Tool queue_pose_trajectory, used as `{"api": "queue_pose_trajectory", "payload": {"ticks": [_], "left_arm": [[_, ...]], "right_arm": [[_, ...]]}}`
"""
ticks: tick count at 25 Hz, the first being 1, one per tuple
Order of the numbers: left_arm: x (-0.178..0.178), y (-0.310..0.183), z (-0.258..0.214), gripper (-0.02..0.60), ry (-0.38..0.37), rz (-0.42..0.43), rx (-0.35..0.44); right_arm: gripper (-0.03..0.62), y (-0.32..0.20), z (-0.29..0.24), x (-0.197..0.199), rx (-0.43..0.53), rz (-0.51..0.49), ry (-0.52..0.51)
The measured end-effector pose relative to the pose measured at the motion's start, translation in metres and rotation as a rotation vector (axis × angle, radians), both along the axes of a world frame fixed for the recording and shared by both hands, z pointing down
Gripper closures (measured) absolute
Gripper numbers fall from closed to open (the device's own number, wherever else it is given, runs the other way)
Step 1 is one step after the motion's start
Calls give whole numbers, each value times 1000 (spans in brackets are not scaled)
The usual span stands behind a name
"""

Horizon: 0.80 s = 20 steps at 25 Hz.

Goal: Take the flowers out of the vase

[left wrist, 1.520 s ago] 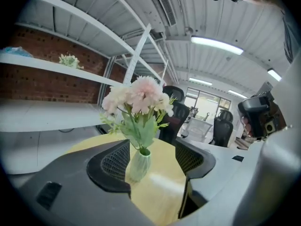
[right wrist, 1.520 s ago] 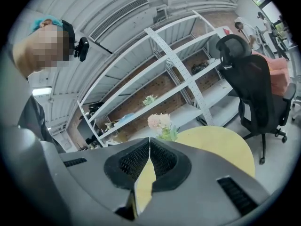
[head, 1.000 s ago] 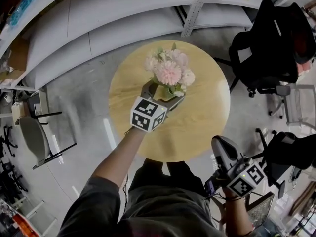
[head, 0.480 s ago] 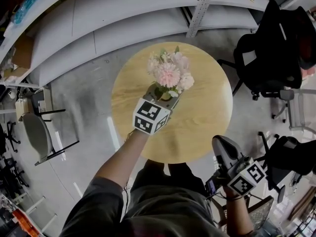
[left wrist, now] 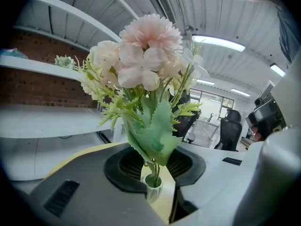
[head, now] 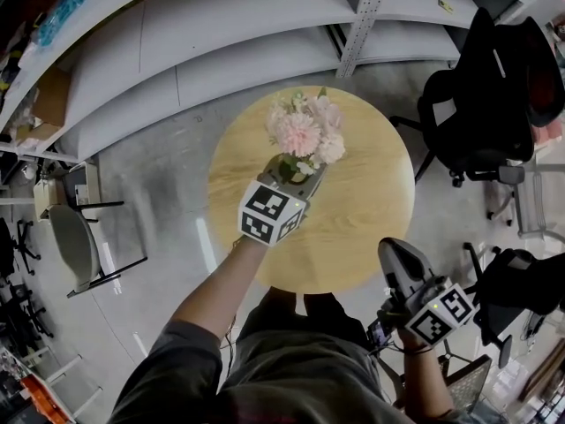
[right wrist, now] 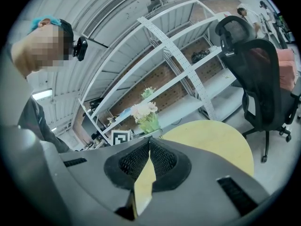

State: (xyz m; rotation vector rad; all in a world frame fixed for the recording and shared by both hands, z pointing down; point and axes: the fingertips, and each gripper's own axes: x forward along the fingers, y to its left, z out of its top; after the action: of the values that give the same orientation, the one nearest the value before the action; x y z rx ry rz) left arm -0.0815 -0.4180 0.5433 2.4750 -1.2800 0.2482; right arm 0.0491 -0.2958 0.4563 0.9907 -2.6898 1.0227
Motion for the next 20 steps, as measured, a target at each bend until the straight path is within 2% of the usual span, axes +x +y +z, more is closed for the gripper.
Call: {"api": "queue_pose_trajectory", "payload": {"ticks": [10,20], "left_arm": [[0,5,-89,483,-9,11,89],[-6,38,-163,494,0,35,151]], "right_arm": [[577,-5,-43,-3,89,-3,-46],[577,-2,-91,-25,187,-40,-90]]}}
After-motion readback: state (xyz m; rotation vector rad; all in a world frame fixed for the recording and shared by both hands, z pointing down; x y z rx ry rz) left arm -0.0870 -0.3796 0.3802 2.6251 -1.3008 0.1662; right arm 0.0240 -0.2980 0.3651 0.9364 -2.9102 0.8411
